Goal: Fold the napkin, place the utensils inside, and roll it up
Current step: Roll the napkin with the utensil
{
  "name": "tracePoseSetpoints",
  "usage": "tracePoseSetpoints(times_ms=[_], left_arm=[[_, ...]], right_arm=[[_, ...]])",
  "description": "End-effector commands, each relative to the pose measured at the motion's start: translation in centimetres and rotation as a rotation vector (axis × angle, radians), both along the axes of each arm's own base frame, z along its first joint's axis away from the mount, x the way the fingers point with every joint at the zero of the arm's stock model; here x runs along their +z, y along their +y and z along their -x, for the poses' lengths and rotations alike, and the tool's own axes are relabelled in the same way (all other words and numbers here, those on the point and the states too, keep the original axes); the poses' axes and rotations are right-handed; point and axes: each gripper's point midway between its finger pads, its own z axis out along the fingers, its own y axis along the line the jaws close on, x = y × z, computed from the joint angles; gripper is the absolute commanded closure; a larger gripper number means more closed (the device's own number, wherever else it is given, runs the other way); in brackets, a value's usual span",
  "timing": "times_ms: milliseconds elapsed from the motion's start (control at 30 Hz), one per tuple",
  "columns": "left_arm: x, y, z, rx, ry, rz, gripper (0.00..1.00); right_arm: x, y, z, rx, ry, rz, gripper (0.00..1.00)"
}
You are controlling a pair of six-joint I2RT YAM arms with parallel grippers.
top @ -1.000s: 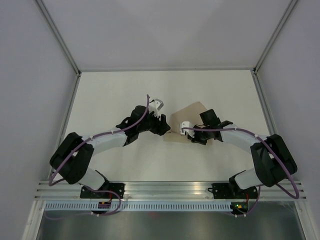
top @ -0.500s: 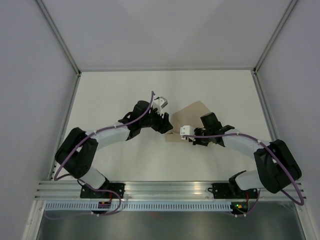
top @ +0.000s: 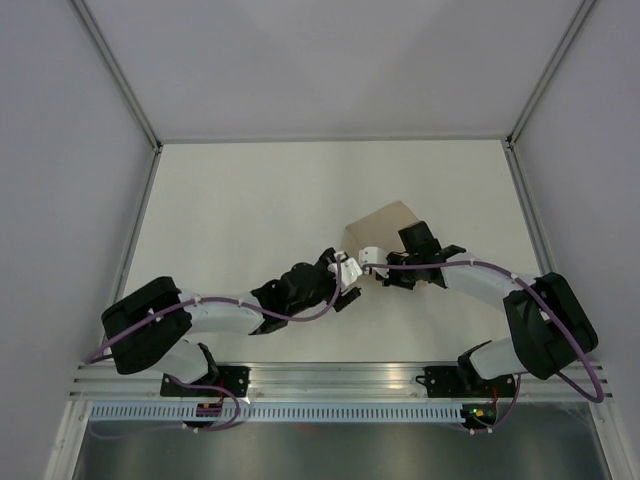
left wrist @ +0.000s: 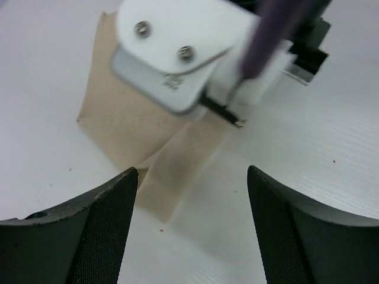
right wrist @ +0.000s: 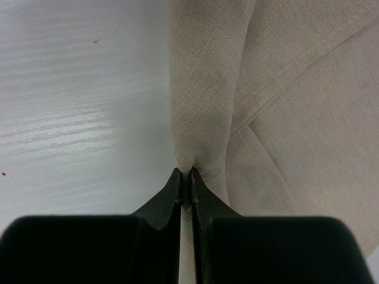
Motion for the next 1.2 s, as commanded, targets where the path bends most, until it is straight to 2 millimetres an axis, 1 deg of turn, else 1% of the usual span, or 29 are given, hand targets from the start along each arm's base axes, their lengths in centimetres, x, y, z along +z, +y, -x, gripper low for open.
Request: tracePoseSetpoints(times_ms=[0, 33, 67, 100, 133, 167, 233, 267, 300, 367, 400, 433, 500, 533, 633, 700, 733, 767, 833, 867, 933, 1000, 1067, 1100, 1167], left_arm=[[3.4, -0.7, -1.5, 0.009, -0.34, -0.041, 0.2], [2.7, -0.9, -0.7, -0.021, -0.366, -0.059, 0.19], [2.0, -1.4, -0.4, -0.045, -0.391, -0.081, 0.19], [2.0, -1.6, -0.6, -0.048, -0.456, -0.117, 0.19], [2.2, -2.4, -0.4, -0.057, -0.491, -0.127, 0.19], [0.9, -2.7, -0.5, -0.063, -0.507, -0.165, 0.19], [1.1, -3.8, -0.4, -0.095, -0.55, -0.174, 0.19], [0.7, -4.2, -0.4, -0.109, -0.552, -0.185, 0.19], [-0.4, -4.5, -0.3, -0.134, -0.562, -0.224, 0.19], [-0.5, -5.2, -0.1, -0.143, -0.604, -0.238, 0.18], [-1.1, -5.2, -0.4, -0.135, -0.635, -0.269, 0.19], [-0.6, -5.7, -0.7, -0.13, -0.648, -0.263, 0.19], [-1.1, -6.7, -0.4, -0.181, -0.643, -0.276, 0.2], [-1.3, -7.2, -0.6, -0.189, -0.633, -0.283, 0.2], [-1.9, -8.0, -0.8, -0.219, -0.634, -0.3, 0.23], [-3.2, -8.3, -0.3, -0.275, -0.596, -0.324, 0.29], [-3.5, -8.6, -0.1, -0.291, -0.587, -0.331, 0.35], [-4.3, -8.5, 0.1, -0.312, -0.573, -0.355, 0.37], [-4.8, -8.5, 0.2, -0.333, -0.571, -0.368, 0.4], [-5.3, -8.5, 0.5, -0.356, -0.565, -0.381, 0.39], [-5.8, -8.5, 0.4, -0.371, -0.552, -0.393, 0.37], [-6.6, -8.4, 0.4, -0.39, -0.531, -0.417, 0.32], [-6.7, -8.4, -0.1, -0.382, -0.528, -0.424, 0.29], [-7.1, -8.1, -0.6, -0.36, -0.518, -0.437, 0.28], [-7.0, -8.0, -1.4, -0.334, -0.512, -0.438, 0.27]], right_arm=[[-1.9, -1.2, 1.4, -0.031, 0.09, 0.061, 0.96], [-2.1, -1.1, 1.5, -0.03, 0.103, 0.061, 0.96], [-2.0, -1.1, 1.5, -0.029, 0.105, 0.061, 0.96], [-2.0, -1.0, 1.4, -0.028, 0.102, 0.059, 0.96], [-2.1, -1.0, 1.4, -0.029, 0.108, 0.062, 0.96], [-2.2, -1.1, 1.4, -0.028, 0.108, 0.063, 0.96], [-2.2, -1.0, 1.4, -0.028, 0.11, 0.065, 0.96], [-2.2, -1.0, 1.3, -0.03, 0.11, 0.065, 0.96], [-2.1, -1.0, 1.3, -0.03, 0.11, 0.065, 0.96], [-2.2, -1.1, 1.4, -0.031, 0.112, 0.065, 0.96], [-2.2, -1.0, 1.4, -0.03, 0.111, 0.063, 0.96], [-2.2, -1.0, 1.5, -0.028, 0.116, 0.064, 0.96], [-2.2, -0.9, 1.4, -0.03, 0.117, 0.061, 0.96], [-2.3, -0.9, 1.4, -0.031, 0.122, 0.062, 0.96], [-2.3, -0.9, 1.4, -0.031, 0.123, 0.063, 0.96], [-2.3, -0.9, 1.4, -0.031, 0.122, 0.063, 0.96], [-2.2, -0.9, 1.3, -0.033, 0.121, 0.063, 0.96], [-2.2, -1.0, 1.3, -0.034, 0.12, 0.064, 0.96], [-2.2, -0.9, 1.3, -0.034, 0.119, 0.063, 0.96], [-2.2, -1.0, 1.3, -0.035, 0.119, 0.063, 0.97], [-2.2, -0.9, 1.3, -0.035, 0.121, 0.06, 0.97], [-2.2, -1.0, 1.4, -0.038, 0.125, 0.061, 0.97], [-2.3, -1.0, 1.5, -0.04, 0.129, 0.062, 0.97], [-2.2, -1.0, 1.5, -0.038, 0.129, 0.061, 0.97], [-2.2, -1.0, 1.6, -0.038, 0.129, 0.061, 0.97]])
